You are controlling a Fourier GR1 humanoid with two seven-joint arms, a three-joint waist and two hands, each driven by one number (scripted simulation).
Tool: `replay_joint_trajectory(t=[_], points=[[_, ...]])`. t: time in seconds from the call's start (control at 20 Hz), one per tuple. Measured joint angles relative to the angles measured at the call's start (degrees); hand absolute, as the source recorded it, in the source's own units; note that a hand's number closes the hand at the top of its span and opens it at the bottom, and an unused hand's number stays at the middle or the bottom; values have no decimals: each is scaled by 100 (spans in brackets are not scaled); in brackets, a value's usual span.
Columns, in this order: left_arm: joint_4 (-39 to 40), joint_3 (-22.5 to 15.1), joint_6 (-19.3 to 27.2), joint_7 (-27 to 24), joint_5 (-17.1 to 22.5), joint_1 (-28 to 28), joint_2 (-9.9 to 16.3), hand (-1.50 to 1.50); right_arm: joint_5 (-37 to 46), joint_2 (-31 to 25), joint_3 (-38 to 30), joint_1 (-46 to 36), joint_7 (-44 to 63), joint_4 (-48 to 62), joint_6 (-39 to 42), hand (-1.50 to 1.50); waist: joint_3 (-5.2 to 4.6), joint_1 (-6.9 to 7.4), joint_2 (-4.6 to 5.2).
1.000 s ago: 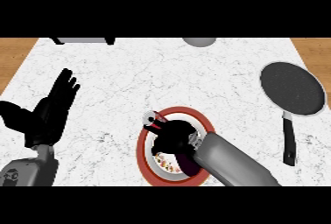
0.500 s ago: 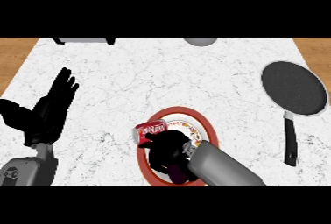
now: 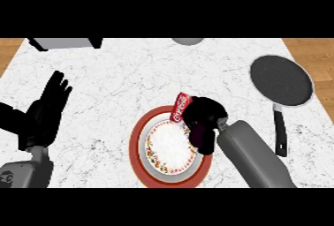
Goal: Pick the eggplant from the plate and place it in the pan
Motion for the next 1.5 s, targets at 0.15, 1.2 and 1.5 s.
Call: replay_joint_trajectory(t=[0.15,1.2,1.5], points=[[-19,30,14,-4,6,54,6,0,15,-70,-922,-92,1234,170,-473,150,-13,-43,29],[-79,-127,-220,-27,-66,-12,-138,0,1779,-352,-2469,-2247,5598,253,-2486,150,-27,442,103],[-47,-97,-213,-9,-118,-55,-184,0,1562,-993,-2997,-1944,5185,364,-3057,150,-24,430,107]])
